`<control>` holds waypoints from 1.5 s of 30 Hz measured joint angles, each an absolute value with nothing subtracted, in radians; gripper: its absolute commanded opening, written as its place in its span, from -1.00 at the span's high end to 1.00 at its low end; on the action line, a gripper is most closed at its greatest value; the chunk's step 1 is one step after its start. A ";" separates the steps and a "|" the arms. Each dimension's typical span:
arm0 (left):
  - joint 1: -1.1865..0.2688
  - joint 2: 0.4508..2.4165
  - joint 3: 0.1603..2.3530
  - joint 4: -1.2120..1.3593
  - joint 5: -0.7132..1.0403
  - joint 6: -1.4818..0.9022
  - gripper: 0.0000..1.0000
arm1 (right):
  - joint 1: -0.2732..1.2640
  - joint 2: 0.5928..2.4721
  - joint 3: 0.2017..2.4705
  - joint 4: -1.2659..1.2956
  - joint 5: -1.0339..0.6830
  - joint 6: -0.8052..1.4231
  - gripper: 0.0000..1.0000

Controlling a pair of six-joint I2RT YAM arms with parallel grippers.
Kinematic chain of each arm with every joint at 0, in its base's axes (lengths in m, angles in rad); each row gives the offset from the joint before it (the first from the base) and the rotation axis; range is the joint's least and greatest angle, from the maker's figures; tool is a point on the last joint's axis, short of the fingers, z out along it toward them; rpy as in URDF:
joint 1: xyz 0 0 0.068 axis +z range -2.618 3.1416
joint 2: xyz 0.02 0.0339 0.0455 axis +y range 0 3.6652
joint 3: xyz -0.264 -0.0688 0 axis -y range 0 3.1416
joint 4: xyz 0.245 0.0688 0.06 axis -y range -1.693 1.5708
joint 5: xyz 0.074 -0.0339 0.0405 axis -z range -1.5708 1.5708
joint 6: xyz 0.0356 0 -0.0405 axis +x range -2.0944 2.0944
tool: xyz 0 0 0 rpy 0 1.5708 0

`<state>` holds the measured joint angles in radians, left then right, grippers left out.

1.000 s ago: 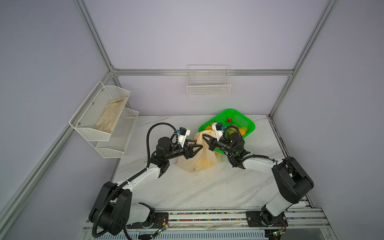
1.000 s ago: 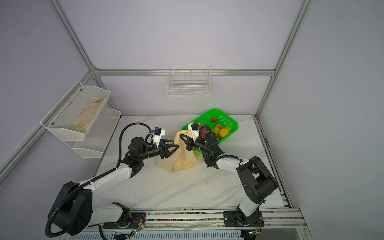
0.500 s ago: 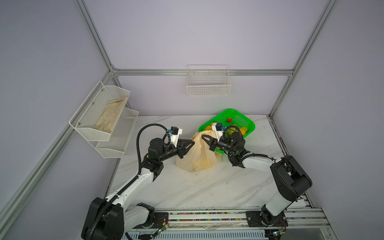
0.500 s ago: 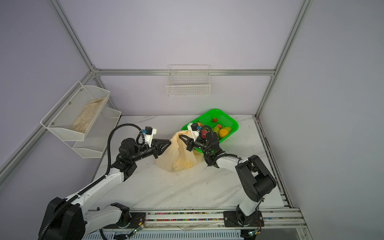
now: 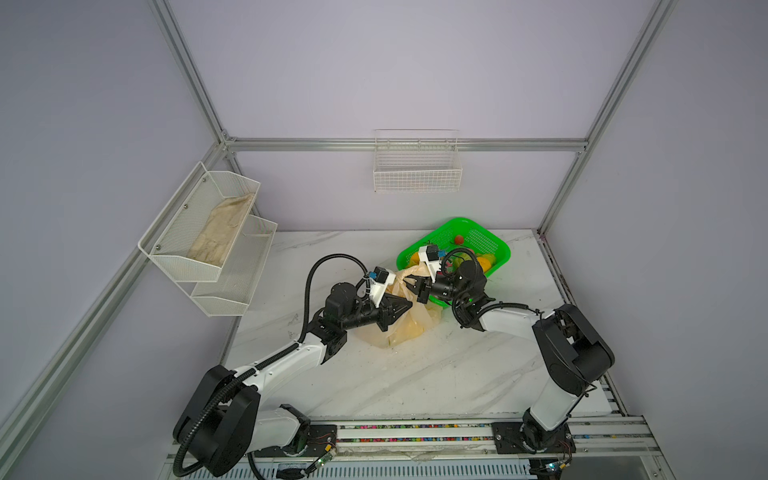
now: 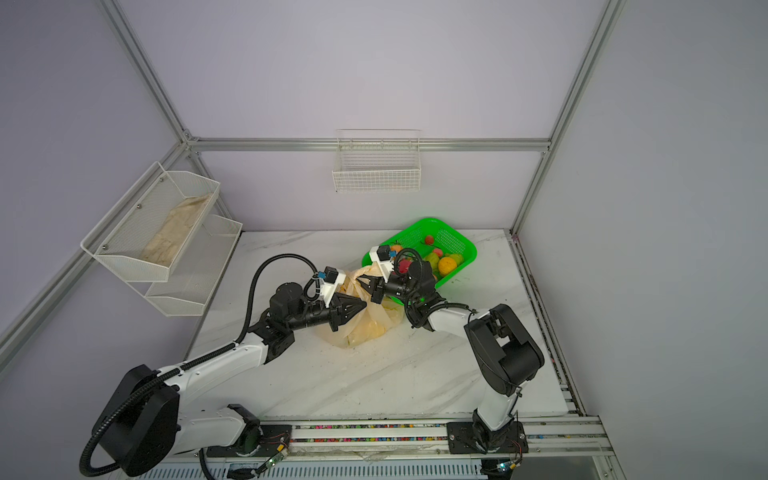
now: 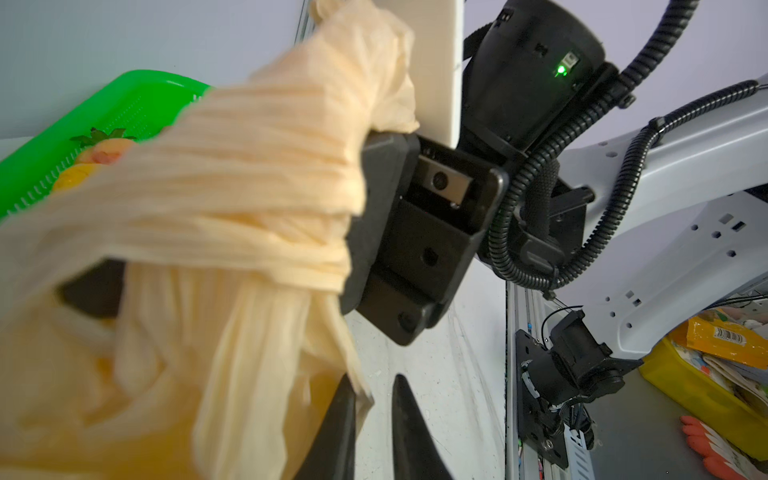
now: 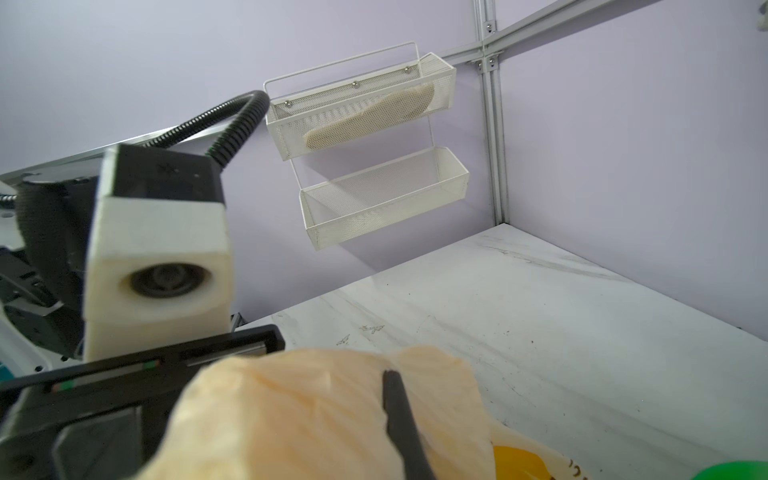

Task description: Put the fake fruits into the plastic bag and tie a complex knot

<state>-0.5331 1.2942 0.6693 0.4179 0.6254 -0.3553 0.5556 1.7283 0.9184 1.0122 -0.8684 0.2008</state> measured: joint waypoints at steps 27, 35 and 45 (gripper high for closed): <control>-0.516 0.832 0.562 0.294 0.453 -0.309 0.05 | 0.526 1.728 0.947 0.868 -1.054 0.081 1.00; -0.497 0.958 0.563 0.225 0.264 -0.283 0.37 | 0.527 1.728 0.948 0.890 -1.037 0.109 1.00; -0.497 1.145 0.562 0.342 0.357 -0.262 0.49 | 0.556 1.727 0.937 0.992 -0.949 0.199 1.00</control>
